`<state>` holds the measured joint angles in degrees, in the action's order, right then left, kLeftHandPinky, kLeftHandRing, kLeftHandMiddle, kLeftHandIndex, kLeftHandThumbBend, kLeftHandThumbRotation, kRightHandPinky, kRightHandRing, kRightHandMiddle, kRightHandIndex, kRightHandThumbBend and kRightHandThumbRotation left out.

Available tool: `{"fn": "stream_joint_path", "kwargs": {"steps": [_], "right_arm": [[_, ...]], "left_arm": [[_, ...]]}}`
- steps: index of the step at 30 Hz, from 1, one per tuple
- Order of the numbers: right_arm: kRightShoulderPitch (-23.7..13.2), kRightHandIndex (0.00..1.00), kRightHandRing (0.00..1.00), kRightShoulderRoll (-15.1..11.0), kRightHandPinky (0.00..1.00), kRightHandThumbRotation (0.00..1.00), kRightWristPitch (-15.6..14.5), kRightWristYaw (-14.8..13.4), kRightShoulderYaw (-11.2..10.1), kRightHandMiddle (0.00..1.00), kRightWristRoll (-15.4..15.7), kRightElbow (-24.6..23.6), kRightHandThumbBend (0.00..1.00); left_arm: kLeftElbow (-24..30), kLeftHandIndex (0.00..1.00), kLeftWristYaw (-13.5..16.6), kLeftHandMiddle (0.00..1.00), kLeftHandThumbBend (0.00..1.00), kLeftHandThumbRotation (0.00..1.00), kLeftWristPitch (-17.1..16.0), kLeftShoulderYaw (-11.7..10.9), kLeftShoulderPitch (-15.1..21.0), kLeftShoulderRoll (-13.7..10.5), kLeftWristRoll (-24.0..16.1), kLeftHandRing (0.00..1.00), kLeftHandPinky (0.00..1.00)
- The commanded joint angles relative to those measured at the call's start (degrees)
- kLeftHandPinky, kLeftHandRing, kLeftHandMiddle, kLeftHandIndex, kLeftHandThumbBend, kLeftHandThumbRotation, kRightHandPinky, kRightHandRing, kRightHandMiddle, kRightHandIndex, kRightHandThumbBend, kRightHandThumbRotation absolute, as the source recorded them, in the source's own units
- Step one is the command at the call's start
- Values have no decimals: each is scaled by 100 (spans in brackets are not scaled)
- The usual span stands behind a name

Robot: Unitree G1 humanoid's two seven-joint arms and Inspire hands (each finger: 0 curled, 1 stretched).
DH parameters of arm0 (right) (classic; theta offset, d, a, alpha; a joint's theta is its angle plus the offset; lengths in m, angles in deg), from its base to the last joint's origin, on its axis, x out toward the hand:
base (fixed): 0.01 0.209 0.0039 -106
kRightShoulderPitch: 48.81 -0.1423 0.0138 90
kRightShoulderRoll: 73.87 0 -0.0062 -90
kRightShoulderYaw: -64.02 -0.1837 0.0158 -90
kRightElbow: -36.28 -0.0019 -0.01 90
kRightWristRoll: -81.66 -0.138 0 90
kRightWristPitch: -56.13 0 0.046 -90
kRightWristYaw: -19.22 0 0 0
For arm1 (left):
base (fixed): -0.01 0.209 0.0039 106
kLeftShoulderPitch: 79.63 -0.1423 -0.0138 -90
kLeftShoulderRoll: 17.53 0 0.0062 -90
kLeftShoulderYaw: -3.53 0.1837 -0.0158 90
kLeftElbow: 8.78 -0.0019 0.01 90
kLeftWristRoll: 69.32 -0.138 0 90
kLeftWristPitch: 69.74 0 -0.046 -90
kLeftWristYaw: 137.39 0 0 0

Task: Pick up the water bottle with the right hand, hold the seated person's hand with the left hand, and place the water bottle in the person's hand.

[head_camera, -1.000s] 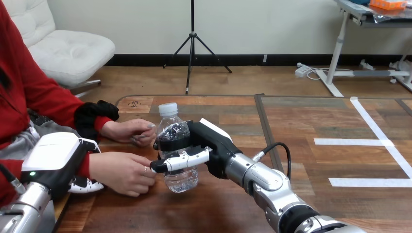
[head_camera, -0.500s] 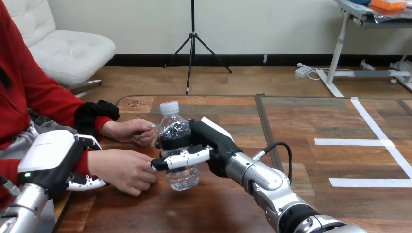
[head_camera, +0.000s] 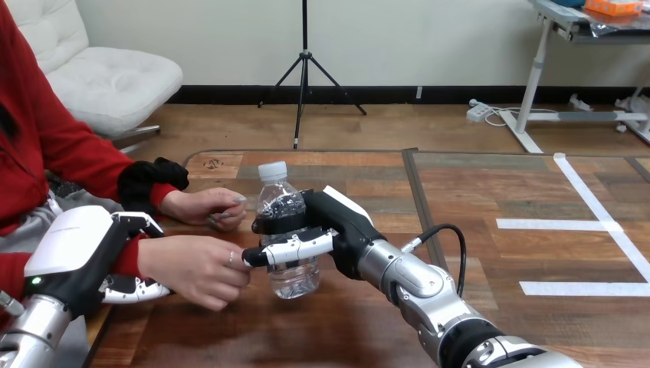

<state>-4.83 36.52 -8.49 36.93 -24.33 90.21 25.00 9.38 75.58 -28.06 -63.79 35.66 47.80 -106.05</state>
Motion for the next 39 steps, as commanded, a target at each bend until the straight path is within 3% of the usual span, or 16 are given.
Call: {"fn": "stream_joint_path", "kwargs": {"steps": [1,13,39], "right_arm": [[-693,44,33,91,27,0,24,-91,-18,41,26,-232,90],[-660,45,36,11,30,0,-32,-194,-48,43,112,-211,88],[-625,44,37,-24,31,0,-128,-222,-46,43,186,-206,87]], "left_arm": [[390,57,199,55,73,34,-321,-122,125,136,83,48,42],[532,57,307,56,73,35,-659,-215,59,73,65,49,43],[876,58,248,56,74,42,-862,-348,-61,85,50,49,42]]}}
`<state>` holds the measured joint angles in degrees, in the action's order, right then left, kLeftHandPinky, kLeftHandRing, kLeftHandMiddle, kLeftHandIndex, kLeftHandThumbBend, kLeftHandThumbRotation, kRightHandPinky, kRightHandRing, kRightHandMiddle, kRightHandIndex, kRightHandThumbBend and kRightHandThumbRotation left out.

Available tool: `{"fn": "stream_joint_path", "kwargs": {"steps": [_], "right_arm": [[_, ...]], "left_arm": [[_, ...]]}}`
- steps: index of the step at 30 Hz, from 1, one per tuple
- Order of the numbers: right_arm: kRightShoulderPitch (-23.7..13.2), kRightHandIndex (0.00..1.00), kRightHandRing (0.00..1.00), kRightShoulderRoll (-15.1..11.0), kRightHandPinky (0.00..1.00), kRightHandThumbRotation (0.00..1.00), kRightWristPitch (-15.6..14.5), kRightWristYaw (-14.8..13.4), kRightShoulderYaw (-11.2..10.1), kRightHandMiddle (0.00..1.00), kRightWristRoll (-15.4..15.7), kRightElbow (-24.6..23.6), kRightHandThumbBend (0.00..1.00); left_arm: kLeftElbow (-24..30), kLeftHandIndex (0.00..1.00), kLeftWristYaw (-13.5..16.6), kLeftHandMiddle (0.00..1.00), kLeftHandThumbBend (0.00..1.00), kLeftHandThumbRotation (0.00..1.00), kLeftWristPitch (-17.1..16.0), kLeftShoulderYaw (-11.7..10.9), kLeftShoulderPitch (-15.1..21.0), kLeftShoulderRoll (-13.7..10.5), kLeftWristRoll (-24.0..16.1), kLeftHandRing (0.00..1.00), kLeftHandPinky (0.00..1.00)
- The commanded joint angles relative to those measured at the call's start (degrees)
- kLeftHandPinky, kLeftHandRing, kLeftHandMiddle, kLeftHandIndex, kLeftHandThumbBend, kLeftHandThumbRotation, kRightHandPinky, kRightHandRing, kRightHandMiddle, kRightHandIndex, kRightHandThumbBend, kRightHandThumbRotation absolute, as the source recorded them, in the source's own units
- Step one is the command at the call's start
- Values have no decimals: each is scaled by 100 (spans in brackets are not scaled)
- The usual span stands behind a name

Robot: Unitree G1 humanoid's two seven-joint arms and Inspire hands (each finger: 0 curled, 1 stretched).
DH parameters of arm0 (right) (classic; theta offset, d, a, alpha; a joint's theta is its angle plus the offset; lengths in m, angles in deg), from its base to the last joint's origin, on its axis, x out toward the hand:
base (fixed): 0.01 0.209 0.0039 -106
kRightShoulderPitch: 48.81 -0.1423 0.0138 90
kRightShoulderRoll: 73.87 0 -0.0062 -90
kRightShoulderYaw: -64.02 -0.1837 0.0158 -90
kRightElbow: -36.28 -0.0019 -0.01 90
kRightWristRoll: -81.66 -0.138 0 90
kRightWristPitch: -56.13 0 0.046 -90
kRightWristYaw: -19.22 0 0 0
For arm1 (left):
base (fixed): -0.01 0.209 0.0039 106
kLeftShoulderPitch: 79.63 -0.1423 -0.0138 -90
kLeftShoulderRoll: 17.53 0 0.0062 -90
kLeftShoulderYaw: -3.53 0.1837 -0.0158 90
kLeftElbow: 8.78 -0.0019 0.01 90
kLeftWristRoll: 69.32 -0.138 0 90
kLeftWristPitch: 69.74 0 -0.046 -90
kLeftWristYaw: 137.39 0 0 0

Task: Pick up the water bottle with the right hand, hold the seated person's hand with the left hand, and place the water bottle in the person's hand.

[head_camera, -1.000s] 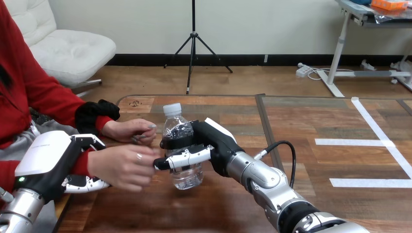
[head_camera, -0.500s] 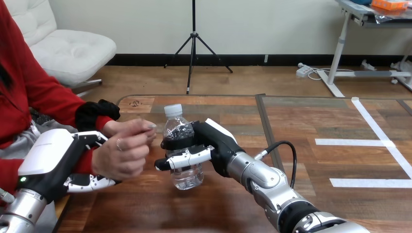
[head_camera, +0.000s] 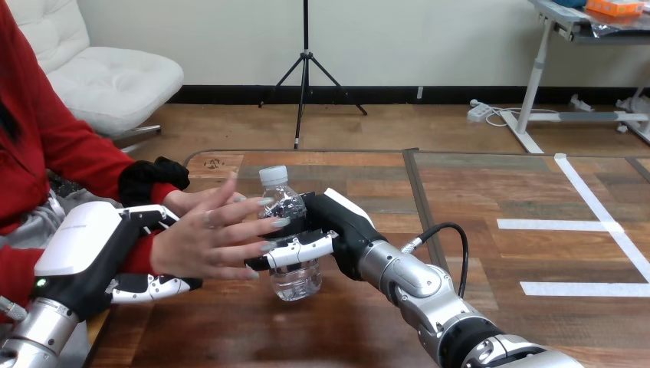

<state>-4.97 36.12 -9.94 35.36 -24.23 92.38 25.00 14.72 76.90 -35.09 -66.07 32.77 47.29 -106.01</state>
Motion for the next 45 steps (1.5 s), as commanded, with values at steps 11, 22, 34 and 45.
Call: {"fn": "stream_joint_path", "kwargs": {"steps": [11,22,34,45], "right_arm": [[-600,44,34,122,28,0,8,-75,-68,41,-17,-217,88],[-575,45,34,223,27,0,25,-37,-53,42,-20,-222,88],[-521,45,34,312,28,0,125,-113,43,44,69,-242,89],[-457,46,35,364,29,0,210,-118,112,44,119,-253,87]], "left_arm": [[419,58,84,56,74,40,-238,-112,238,208,48,49,43],[508,58,69,56,74,41,-266,-89,269,309,25,49,42],[565,60,79,57,74,43,-320,-54,331,421,-47,49,43],[627,59,13,58,72,41,-297,-41,363,525,-68,51,46]]}}
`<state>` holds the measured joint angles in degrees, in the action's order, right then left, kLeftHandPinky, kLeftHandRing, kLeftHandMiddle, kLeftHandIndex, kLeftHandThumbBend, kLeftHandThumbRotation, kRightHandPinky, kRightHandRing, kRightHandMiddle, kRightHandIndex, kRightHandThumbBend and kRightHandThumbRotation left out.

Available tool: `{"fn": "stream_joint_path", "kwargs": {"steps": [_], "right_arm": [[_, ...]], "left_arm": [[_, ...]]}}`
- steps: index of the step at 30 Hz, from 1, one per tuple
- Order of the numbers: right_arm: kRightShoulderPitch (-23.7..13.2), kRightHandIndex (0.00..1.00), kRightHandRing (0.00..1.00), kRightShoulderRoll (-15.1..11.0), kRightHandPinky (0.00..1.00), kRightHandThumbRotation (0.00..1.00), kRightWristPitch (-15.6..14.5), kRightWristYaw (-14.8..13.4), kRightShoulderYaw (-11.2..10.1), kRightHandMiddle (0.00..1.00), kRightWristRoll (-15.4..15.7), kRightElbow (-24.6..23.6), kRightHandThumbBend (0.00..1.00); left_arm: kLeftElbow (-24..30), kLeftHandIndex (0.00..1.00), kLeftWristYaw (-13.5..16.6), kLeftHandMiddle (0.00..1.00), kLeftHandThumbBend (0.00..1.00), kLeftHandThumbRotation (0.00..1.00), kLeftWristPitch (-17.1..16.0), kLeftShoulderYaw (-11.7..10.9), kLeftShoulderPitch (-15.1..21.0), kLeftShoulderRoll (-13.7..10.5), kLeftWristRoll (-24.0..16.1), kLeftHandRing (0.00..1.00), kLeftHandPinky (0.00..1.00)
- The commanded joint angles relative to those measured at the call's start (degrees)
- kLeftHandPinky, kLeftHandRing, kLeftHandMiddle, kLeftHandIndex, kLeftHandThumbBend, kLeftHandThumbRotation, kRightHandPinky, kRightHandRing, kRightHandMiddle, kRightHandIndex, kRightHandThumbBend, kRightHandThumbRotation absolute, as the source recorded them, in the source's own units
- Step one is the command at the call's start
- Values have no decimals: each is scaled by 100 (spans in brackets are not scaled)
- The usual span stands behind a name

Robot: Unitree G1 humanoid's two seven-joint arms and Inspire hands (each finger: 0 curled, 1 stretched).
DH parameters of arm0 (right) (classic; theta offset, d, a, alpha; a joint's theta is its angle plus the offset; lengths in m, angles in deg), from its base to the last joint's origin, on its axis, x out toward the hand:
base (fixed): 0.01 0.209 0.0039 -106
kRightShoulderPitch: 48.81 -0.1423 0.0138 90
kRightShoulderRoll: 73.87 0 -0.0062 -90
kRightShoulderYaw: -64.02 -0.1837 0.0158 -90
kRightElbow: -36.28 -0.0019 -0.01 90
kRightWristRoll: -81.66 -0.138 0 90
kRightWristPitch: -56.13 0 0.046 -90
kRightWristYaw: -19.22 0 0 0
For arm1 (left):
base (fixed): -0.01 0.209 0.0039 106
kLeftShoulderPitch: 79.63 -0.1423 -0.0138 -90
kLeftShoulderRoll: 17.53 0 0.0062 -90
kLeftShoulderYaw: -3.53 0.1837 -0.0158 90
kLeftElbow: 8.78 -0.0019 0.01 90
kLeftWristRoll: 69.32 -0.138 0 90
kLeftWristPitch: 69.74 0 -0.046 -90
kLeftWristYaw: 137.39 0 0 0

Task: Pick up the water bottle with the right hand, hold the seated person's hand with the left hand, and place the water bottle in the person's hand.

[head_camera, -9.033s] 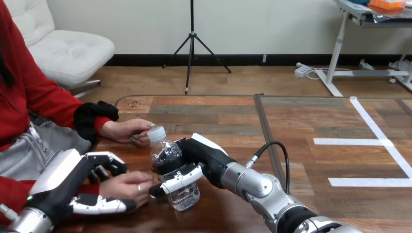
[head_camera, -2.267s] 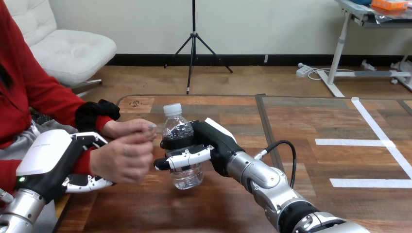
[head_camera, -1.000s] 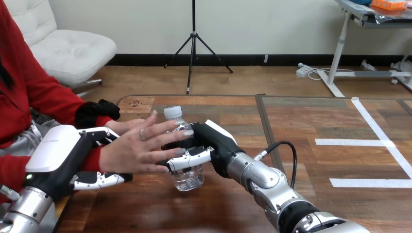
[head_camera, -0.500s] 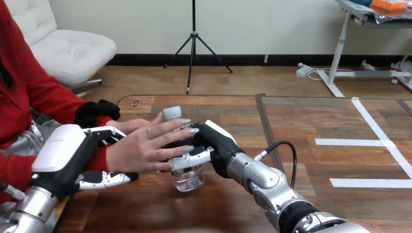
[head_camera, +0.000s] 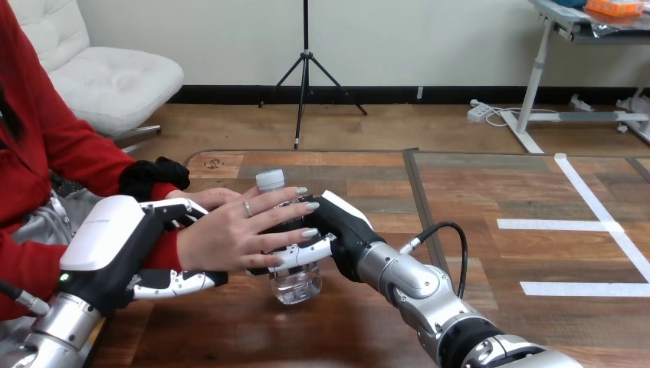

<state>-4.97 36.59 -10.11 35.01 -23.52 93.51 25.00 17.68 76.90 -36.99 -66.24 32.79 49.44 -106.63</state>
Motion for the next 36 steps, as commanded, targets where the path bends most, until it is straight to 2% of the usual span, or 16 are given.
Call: {"fn": "stream_joint_path", "kwargs": {"steps": [1,19,36], "right_arm": [[-452,46,35,330,29,0,221,-85,43,44,4,-255,86],[-378,48,44,447,38,0,304,-199,219,48,69,-311,80],[-358,46,43,479,39,0,330,-276,365,46,108,-333,85]], "left_arm": [[331,59,-5,58,72,41,-113,-24,367,325,3,51,46],[337,59,-263,57,71,40,-92,-92,409,484,107,50,43],[286,60,-248,58,71,38,-96,-117,463,545,72,51,44]]}}
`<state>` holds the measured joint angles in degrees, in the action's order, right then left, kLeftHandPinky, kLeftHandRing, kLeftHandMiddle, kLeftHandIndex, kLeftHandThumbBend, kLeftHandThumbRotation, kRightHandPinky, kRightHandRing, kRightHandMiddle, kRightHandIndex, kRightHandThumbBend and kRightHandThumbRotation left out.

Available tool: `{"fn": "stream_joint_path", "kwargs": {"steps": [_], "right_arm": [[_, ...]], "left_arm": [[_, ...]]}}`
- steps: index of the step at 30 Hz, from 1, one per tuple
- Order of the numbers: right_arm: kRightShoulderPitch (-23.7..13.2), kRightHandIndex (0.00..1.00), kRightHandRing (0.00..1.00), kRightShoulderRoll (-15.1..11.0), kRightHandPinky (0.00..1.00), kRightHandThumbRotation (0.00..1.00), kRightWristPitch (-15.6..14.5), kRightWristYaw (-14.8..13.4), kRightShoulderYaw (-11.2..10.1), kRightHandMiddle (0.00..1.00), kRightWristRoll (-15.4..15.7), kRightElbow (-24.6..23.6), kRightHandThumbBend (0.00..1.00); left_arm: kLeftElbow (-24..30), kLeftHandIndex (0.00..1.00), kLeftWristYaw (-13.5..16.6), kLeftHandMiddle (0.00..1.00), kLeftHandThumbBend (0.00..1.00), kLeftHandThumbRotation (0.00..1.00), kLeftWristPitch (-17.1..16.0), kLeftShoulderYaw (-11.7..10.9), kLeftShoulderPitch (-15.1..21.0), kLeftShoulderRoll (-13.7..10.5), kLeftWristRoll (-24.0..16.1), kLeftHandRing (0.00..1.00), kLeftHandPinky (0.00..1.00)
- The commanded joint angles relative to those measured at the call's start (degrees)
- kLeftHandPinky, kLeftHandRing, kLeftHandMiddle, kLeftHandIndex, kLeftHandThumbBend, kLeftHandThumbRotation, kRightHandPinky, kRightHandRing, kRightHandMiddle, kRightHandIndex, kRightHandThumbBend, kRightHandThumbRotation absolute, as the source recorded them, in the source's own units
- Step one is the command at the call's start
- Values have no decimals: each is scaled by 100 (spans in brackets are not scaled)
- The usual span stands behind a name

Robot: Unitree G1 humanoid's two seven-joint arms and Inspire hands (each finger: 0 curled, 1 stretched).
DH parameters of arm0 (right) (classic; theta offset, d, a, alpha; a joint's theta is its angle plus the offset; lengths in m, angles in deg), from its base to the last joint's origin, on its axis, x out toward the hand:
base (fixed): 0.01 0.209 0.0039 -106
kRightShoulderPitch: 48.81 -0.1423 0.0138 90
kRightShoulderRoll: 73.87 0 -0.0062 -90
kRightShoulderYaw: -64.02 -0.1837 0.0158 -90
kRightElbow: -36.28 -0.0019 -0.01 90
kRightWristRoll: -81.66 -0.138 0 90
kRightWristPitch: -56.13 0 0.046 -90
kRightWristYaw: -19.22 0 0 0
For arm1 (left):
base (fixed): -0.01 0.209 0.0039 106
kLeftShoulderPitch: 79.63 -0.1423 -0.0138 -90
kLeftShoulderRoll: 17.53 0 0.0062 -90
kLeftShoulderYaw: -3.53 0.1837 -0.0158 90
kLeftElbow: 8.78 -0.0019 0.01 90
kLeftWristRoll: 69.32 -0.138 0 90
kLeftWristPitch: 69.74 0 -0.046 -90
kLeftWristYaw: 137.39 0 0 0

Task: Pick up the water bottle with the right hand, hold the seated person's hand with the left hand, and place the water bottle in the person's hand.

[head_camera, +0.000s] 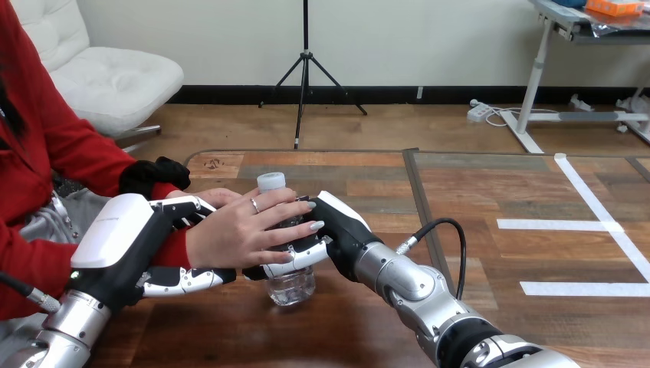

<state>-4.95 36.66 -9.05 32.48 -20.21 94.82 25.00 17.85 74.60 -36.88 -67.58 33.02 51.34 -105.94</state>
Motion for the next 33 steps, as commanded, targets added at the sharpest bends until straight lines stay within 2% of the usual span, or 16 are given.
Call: {"fn": "stream_joint_path", "kwargs": {"steps": [1,9,21,33], "right_arm": [[-356,46,43,472,39,0,239,-12,30,46,-33,-334,85],[-367,45,42,471,38,0,249,47,2,45,-87,-332,84],[-420,47,44,443,40,0,179,-6,31,48,-62,-342,81],[-438,50,47,390,42,0,216,17,2,51,-88,-353,82]], "left_arm": [[273,60,-9,58,71,38,-100,20,442,352,-9,51,44],[258,60,34,58,70,39,-84,29,457,339,-42,51,43],[216,59,47,57,70,39,-80,10,450,314,-26,50,43],[161,59,-49,57,70,40,-84,-25,438,290,58,50,42]]}}
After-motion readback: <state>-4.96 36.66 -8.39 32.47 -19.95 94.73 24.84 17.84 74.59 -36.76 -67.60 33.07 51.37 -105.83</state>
